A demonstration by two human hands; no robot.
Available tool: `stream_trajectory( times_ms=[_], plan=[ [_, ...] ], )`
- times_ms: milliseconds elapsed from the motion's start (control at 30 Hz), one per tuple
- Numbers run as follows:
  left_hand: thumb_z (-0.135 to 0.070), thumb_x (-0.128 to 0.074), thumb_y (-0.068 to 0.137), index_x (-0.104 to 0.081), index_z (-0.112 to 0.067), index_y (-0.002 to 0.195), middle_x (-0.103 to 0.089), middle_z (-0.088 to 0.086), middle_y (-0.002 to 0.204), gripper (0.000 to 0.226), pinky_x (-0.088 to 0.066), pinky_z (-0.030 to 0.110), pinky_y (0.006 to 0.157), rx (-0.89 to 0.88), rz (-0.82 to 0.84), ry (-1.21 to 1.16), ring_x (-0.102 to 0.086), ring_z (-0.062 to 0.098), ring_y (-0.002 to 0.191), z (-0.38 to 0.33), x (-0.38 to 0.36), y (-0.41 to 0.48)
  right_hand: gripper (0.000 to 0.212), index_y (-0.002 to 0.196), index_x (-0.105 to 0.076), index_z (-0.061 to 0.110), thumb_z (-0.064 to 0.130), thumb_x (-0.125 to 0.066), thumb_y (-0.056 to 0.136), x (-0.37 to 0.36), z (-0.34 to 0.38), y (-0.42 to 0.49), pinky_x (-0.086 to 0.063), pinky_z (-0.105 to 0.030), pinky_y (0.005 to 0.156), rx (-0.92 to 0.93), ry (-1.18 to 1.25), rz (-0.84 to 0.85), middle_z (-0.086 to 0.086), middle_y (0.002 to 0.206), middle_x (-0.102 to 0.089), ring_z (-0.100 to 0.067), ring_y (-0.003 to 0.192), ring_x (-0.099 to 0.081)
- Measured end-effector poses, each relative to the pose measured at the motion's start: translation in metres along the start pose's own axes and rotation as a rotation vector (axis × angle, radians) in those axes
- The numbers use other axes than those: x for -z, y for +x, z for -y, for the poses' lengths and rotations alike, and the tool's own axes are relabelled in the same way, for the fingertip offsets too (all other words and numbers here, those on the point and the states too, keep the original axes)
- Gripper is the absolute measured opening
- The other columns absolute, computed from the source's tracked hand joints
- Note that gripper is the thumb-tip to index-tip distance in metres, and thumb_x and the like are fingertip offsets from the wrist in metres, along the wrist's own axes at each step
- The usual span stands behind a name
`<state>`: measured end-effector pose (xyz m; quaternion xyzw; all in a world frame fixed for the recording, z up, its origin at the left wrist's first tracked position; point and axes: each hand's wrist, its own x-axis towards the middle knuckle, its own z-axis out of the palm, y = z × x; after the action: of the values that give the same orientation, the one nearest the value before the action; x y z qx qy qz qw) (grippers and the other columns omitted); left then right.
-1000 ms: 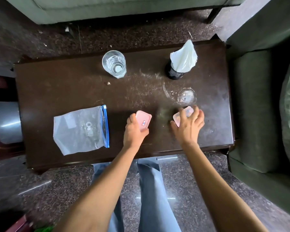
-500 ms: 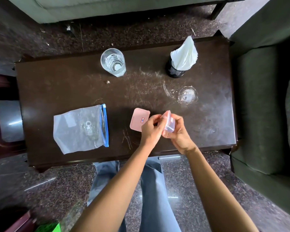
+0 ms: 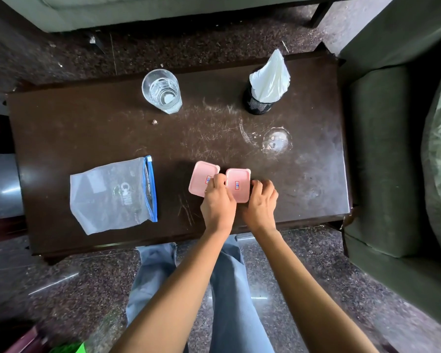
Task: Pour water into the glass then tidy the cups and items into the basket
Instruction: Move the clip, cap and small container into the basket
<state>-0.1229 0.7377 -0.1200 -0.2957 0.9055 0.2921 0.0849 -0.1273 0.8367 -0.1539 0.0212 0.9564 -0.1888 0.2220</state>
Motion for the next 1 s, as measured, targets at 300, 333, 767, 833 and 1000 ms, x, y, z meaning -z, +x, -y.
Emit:
stream_trajectory(
  times_ms=[300, 333, 767, 833, 1000],
  plan=[
    [-0.006, -0.05, 0.086, -0.058, -0.01, 0.102, -0.065, 0.01, 0.1, 0.018, -0.049, 0.038, 0.066, 0.336, -0.461, -0.201, -0.064, 0.032, 0.087, 0.062, 0.069, 0.008, 0.073, 0.137, -0.039, 0.006, 0.035, -0.072, 0.078, 0.007, 0.088, 0.0, -0.042, -0.049, 0.096, 0.423, -0.255, 0.126, -0.027, 0.134, -0.041, -0.043, 0.117, -0.044],
    [-0.006, -0.051, 0.087, -0.058, -0.009, 0.101, -0.065, 0.01, 0.1, 0.017, -0.051, 0.039, 0.067, 0.349, -0.469, -0.189, -0.064, 0.033, 0.087, 0.076, 0.079, 0.011, 0.085, 0.145, -0.026, 0.01, 0.041, -0.07, 0.08, 0.001, 0.097, 0.005, -0.035, -0.048, 0.104, 0.396, -0.314, 0.21, -0.027, 0.145, -0.028, -0.042, 0.128, -0.034],
    [-0.006, -0.056, 0.089, -0.059, -0.007, 0.104, -0.063, 0.01, 0.102, 0.016, -0.049, 0.021, 0.071, 0.38, -0.532, -0.333, -0.064, 0.022, 0.088, 0.218, 0.182, 0.034, 0.073, 0.131, -0.047, 0.02, 0.045, -0.079, 0.071, 0.0, 0.176, 0.011, -0.041, -0.05, 0.094, 0.22, -0.314, 0.025, -0.032, 0.137, -0.029, -0.049, 0.104, -0.045],
    [-0.007, -0.055, 0.089, -0.059, -0.008, 0.105, -0.063, 0.009, 0.101, 0.016, -0.047, 0.02, 0.07, 0.438, -0.545, -0.37, -0.064, 0.021, 0.086, 0.237, 0.2, 0.034, 0.077, 0.137, -0.044, 0.025, 0.042, -0.08, 0.071, 0.006, 0.213, 0.005, -0.041, -0.05, 0.097, 0.33, -0.211, 0.01, -0.026, 0.129, -0.038, -0.045, 0.105, -0.043],
    [-0.008, -0.051, 0.091, -0.057, -0.008, 0.106, -0.064, 0.005, 0.099, 0.016, -0.041, 0.013, 0.068, 0.555, -0.622, -0.495, -0.063, 0.016, 0.081, 0.295, 0.261, 0.042, 0.1, 0.142, -0.031, 0.016, 0.047, -0.084, 0.064, 0.002, 0.365, -0.02, -0.044, -0.044, 0.095, 0.557, 0.035, 0.081, -0.015, 0.119, -0.046, -0.033, 0.107, -0.048]
  ],
)
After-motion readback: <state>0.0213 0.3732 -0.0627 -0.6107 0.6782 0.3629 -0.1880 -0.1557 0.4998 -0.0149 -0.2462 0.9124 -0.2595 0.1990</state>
